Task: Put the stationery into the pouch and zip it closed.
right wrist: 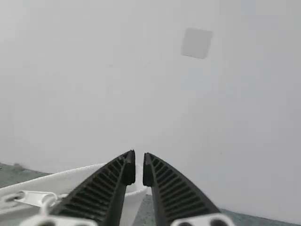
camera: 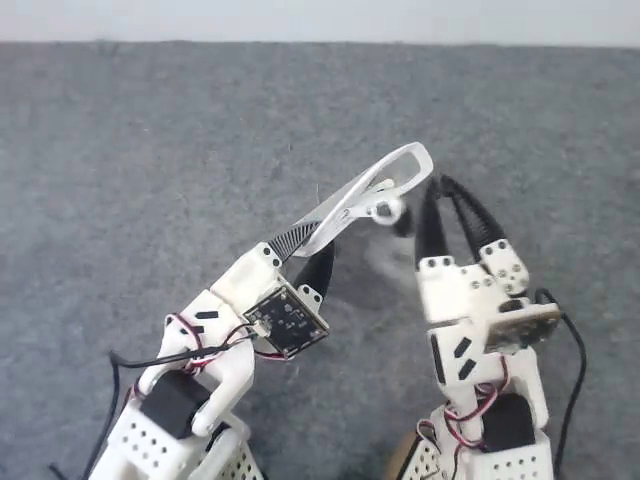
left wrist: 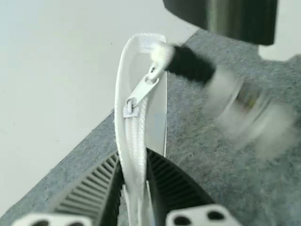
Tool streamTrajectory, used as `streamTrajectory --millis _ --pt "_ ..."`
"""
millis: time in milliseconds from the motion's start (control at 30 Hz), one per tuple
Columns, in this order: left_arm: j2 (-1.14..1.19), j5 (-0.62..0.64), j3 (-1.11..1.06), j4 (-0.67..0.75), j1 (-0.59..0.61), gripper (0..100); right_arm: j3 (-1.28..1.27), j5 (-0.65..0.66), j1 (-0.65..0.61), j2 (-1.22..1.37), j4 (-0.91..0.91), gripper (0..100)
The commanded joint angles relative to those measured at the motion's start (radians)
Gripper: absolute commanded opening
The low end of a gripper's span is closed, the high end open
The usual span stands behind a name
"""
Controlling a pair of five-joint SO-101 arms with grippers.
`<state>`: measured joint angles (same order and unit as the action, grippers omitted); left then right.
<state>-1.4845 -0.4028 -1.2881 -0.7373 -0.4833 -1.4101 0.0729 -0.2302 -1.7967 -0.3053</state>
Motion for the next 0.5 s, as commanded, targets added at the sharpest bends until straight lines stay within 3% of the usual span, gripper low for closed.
streamTrajectory --millis 0,233,333,467 --pt "-0.014 0.011 0.022 0.017 0.014 1 0.008 -0.003 0.012 -0.005 0.027 0.6" --pt "-0.014 0.009 0.022 0.018 0.014 1 0.064 -0.009 0.005 0.102 -0.005 0.9" --pt "-0.014 0.009 0.022 0.018 0.014 1 0.133 -0.009 -0.039 0.119 -0.130 3.7" --pt "-0.014 0.008 0.022 0.018 0.014 1 0.233 -0.054 -0.113 0.117 -0.355 14.7"
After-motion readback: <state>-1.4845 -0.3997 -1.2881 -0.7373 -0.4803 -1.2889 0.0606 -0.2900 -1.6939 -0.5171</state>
